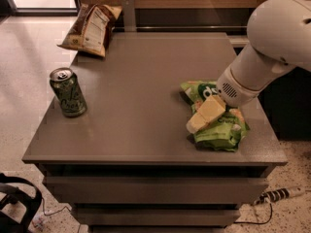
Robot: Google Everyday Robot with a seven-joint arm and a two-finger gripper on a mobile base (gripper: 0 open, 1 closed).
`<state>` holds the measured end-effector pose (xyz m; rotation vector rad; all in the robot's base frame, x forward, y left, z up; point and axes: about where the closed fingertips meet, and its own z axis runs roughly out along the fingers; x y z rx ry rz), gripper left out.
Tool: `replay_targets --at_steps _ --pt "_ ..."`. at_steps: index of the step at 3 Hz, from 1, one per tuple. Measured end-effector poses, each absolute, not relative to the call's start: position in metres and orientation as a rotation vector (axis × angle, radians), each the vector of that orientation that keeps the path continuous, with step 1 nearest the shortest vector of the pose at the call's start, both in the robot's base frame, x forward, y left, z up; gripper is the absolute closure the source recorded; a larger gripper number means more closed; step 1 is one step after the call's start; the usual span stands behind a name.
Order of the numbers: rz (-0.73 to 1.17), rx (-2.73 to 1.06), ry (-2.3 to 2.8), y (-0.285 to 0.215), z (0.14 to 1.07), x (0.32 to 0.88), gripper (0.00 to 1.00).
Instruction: Move green rice chip bag near brown chip bag
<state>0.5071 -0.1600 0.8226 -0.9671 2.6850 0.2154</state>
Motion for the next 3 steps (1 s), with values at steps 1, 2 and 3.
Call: replay_targets --at_steps 1,2,3 --pt "0.214 -0.968 2.684 -0.1597 0.8231 0.5065 0.18" --pt "0.213 -0.971 2.684 -0.1590 0.8233 0.5059 0.42" --pt "0.212 -0.973 2.683 -0.1584 0.8235 0.5054 0.64"
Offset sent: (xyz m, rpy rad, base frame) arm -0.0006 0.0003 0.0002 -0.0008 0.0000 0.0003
